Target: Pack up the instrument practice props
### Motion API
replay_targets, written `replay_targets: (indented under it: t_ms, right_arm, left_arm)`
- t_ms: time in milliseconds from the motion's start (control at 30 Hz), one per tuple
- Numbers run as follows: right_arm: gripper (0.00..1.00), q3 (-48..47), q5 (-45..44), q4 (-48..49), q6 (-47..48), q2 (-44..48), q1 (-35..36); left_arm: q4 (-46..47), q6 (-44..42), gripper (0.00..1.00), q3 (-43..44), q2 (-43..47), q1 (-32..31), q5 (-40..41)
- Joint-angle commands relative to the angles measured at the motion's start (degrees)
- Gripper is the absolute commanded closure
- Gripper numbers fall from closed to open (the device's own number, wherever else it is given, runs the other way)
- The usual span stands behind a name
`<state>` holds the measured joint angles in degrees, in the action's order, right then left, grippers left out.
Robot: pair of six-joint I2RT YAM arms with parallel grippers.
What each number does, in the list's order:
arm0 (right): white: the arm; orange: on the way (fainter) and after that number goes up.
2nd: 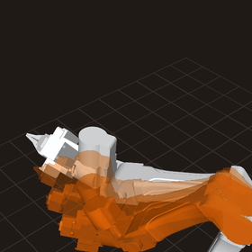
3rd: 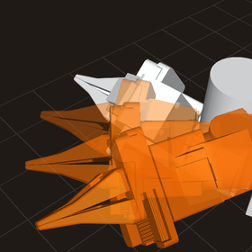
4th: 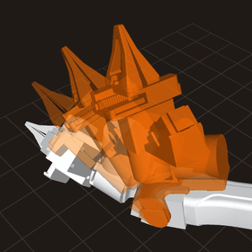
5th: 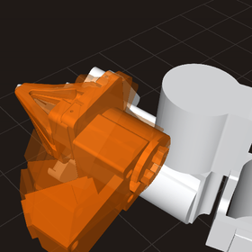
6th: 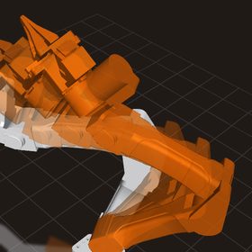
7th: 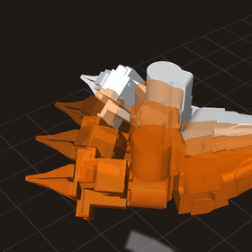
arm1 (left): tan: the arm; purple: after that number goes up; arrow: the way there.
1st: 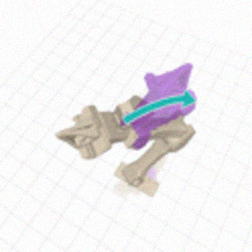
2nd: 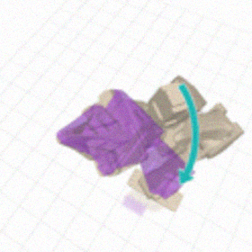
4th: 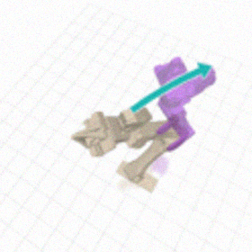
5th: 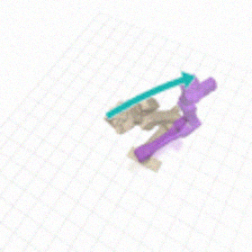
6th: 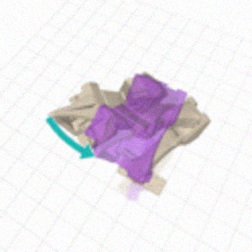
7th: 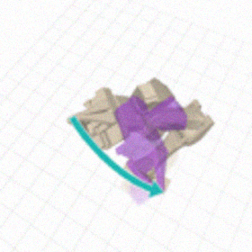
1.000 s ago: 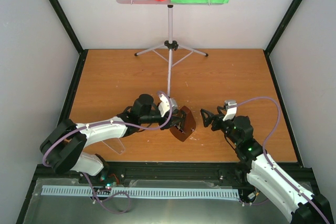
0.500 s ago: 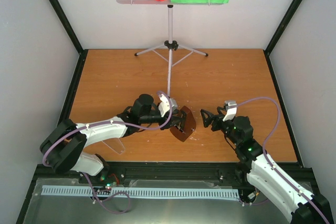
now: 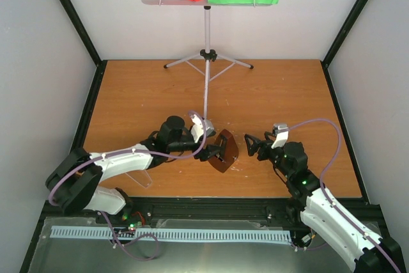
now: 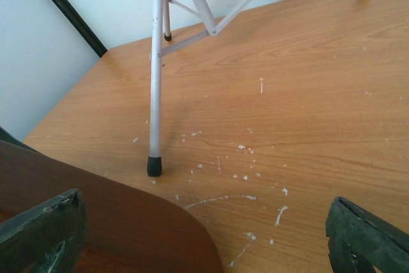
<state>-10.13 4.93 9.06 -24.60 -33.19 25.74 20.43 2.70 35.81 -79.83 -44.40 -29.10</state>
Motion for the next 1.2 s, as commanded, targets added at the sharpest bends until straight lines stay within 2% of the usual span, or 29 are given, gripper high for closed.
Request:
replay_targets:
  t_ms: [0, 133, 267, 367, 567, 667, 867, 1167]
  right_arm:
    - [0.00, -1.2, -0.9, -5.3, -3.7, 0.6, -0.3]
    - [0.00, -1.0, 2.7, -9.1, -9.6, -0.9, -0.3]
    - [0.04, -1.5, 6.9, -13.1, -13.4, -4.2, -0.4]
    - [0.15, -1.5, 10.1, -13.1, -14.3, -6.6, -0.3]
    - [0.43, -2.0, 17.8, -9.0, -14.3, -14.9, -0.1]
    - [0.51, -2.0, 18.9, -7.1, -14.4, -17.3, 0.0]
    - [0.57, -1.9, 19.3, -2.2, -14.9, -19.6, 0.2]
    - [0.60, -3.7, 18.4, 6.1, -14.1, -25.6, 0.4]
  left_arm:
    - [5.6, 6.8, 0.15, -5.5, 5.8, 0.8, -0.4]
    - [10.2, 13.8, 0.07, -11.3, 7.9, 2.4, -5.9]
    - [17.6, 20.9, 0.07, -16.0, 6.0, 6.1, -13.8]
    - [18.0, 22.3, 0.06, -15.7, 3.1, 7.2, -16.2]
    - [15.6, 20.3, 0.08, -12.4, -2.3, 7.3, -16.7]
    - [14.3, 18.8, 0.08, -11.1, -3.2, 7.3, -16.1]
    - [11.6, 16.4, 0.09, -8.7, -5.1, 7.3, -16.1]
    - [11.4, 15.9, 0.11, -7.2, -8.7, 7.2, -17.9]
